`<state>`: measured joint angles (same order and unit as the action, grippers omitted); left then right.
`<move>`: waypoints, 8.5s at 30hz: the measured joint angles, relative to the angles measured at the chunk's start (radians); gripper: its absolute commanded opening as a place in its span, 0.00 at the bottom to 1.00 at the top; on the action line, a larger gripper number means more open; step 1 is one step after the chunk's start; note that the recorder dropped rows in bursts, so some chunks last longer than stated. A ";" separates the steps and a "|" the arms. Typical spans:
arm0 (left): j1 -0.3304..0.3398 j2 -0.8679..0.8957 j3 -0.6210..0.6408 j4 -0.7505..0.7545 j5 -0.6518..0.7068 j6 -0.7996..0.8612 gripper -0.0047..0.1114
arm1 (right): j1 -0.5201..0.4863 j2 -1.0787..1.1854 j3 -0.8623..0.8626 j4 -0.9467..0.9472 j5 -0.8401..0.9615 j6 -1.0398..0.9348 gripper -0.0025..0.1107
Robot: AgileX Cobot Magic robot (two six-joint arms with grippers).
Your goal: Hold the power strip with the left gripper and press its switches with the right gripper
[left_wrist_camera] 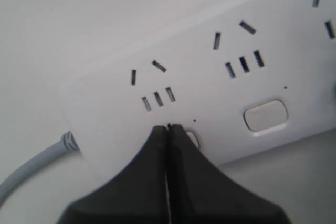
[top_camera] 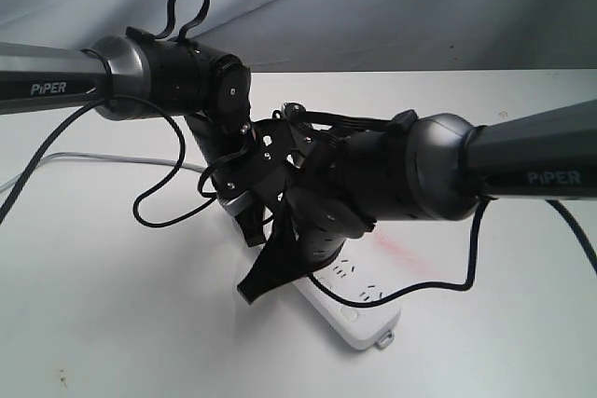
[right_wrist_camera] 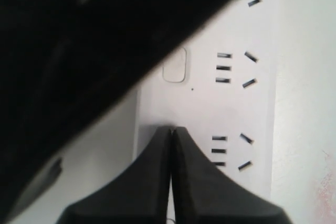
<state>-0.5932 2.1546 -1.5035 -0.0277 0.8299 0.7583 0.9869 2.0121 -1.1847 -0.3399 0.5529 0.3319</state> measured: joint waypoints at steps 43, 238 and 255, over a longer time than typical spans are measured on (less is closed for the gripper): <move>0.016 0.000 0.000 -0.006 -0.002 0.000 0.04 | -0.004 0.036 -0.080 0.092 0.081 -0.101 0.02; 0.395 -1.788 1.499 -0.691 -0.949 -0.198 0.04 | -0.330 -1.786 1.175 -0.860 -0.147 1.265 0.02; 0.395 -1.846 1.499 -0.671 -0.949 -0.187 0.04 | -0.330 -1.786 1.175 -0.860 -0.147 1.265 0.02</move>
<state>-0.1984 0.3089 -0.0050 -0.6983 -0.1190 0.5716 0.6573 0.2260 -0.0099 -1.1996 0.4057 1.5970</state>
